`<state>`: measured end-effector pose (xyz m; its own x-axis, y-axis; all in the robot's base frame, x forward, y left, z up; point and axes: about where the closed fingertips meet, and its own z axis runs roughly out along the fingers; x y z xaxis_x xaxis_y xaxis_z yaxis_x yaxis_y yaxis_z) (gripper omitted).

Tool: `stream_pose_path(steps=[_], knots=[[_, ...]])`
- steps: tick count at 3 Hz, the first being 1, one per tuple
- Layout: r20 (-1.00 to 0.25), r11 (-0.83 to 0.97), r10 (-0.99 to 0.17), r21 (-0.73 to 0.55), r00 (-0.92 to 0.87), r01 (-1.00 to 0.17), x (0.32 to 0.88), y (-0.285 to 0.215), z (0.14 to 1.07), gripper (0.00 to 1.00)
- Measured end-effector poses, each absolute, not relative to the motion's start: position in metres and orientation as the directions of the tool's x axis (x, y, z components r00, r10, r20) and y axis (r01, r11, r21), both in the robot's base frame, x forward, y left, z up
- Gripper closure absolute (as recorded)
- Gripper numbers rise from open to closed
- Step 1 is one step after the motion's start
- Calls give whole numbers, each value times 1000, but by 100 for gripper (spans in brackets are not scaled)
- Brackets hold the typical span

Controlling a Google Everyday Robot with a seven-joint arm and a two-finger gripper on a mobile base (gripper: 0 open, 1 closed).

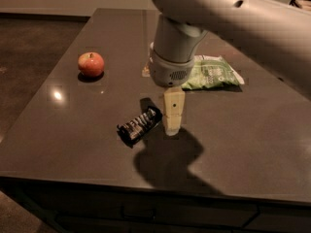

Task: Pick rxbar chocolate

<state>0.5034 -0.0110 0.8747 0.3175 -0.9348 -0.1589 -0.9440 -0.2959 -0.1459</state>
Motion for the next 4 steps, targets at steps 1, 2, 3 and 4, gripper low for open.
stream_pose_path(steps=[1, 2, 3, 4], knots=[[-141, -386, -906, -113, 400, -915, 494, 6, 853, 0], [-121, -445, -884, -76, 452, -892, 487, 16, 839, 16], [-102, -479, -871, -45, 481, -877, 483, 22, 829, 41], [-95, -484, -869, -36, 485, -874, 482, 23, 832, 64]])
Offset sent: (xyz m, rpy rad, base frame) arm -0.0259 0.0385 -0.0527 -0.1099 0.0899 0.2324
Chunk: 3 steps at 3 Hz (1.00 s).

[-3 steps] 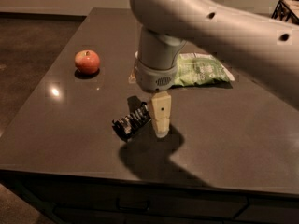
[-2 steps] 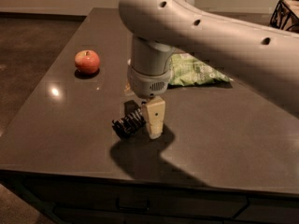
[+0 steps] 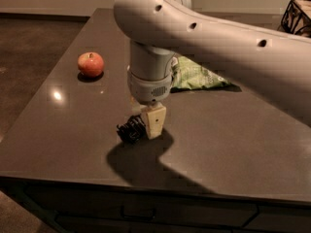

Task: Pick rxbar chocolate

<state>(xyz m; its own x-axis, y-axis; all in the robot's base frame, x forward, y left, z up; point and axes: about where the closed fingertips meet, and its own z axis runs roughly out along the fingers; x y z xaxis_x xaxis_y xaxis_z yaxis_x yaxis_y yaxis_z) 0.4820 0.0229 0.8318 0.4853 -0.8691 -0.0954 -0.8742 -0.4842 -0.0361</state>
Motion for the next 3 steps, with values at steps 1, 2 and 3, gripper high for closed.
stream_pose_path(steps=[1, 2, 3], knots=[[-96, -484, -869, -36, 485, -874, 482, 23, 835, 87], [-159, -431, -887, -52, 433, -901, 488, 20, 857, 100], [-275, -393, -872, -103, 405, -914, 490, 17, 901, 100]])
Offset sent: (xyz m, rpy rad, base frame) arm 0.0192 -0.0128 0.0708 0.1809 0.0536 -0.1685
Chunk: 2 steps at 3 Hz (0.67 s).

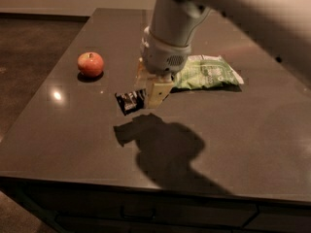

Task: Pick rxbar chocolate

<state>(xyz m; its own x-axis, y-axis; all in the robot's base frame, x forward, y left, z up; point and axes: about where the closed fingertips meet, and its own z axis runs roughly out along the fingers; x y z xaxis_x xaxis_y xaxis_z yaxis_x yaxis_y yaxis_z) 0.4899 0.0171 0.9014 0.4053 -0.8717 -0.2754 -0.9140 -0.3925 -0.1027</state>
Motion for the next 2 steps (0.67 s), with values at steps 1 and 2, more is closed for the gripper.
stream_pose_path(steps=[1, 2], knots=[[-403, -370, -821, -165, 405, -914, 485, 14, 953, 100], [-464, -351, -780, -232, 420, -907, 475, 14, 985, 100]])
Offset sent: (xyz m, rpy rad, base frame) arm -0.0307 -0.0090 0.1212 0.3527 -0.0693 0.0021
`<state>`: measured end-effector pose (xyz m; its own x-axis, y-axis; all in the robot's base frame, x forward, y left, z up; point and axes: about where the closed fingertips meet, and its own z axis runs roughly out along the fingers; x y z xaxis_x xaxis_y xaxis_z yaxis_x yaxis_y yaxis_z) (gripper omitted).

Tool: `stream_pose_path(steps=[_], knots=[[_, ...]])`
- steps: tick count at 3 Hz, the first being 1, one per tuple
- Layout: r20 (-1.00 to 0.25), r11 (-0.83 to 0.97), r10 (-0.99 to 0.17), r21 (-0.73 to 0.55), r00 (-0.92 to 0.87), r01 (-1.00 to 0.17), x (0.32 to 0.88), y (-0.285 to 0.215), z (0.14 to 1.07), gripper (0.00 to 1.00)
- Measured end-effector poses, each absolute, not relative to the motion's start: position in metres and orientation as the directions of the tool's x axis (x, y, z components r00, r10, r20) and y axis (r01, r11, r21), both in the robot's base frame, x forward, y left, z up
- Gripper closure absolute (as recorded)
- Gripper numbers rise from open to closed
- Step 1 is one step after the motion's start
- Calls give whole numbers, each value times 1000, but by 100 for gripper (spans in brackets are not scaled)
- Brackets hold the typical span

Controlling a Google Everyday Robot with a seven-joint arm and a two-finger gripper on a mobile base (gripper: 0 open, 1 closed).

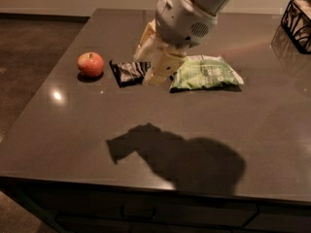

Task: Pick rxbar chocolate

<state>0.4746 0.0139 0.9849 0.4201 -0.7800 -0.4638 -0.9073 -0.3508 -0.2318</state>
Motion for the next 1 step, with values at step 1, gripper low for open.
stream_pose_path(steps=[1], knots=[[-470, -349, -777, -233, 420, -908, 474, 15, 986, 100]])
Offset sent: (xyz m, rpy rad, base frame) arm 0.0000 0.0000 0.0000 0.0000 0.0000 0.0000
